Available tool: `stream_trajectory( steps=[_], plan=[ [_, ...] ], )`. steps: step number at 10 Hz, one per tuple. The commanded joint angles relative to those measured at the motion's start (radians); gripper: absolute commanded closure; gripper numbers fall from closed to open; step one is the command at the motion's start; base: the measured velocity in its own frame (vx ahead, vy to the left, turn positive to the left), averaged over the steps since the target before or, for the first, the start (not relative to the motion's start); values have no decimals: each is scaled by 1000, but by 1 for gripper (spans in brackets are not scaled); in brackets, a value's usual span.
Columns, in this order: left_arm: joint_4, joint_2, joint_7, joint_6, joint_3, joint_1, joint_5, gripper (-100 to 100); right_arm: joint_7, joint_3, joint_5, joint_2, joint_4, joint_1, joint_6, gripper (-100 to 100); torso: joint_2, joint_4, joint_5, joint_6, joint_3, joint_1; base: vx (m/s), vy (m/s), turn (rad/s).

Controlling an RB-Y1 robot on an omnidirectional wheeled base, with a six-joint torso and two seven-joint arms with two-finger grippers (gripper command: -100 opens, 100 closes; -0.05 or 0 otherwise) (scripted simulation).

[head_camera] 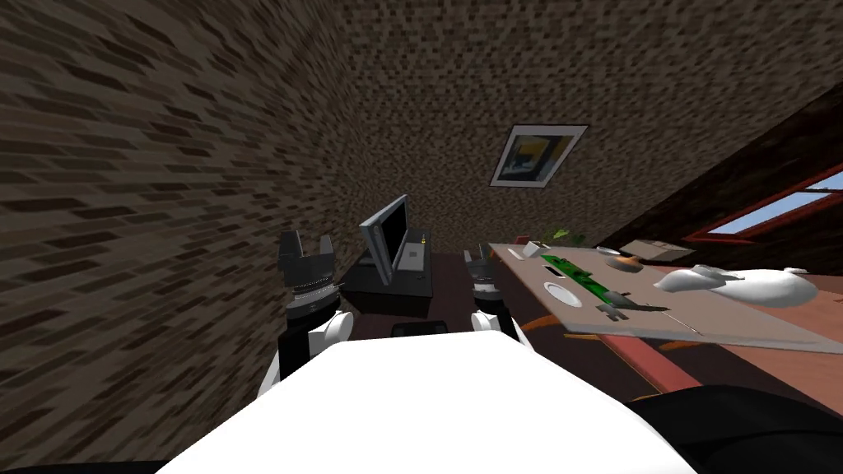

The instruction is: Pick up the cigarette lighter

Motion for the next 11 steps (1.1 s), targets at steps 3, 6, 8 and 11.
stream_trajectory(
  steps=[3,6,8,11],
  plan=[
    [0,0,0,0,0,0,0,0,43,36,-23,-66,69,23,45,-100,1,0,0,0,0,-2,24,-243,419],
    [0,0,0,0,0,0,0,0,79,66,-43,-120,134,33,86,-100,3,0,0,1,1,1,-27,-204,405],
    [0,0,0,0,0,0,0,0,99,83,-54,-148,169,38,109,-100,-1,0,1,1,-1,4,-4,-166,386],
    [0,0,0,0,0,0,0,0,139,118,-76,-206,240,47,157,-100,1,0,2,1,0,8,-52,-144,383]
  ],
)
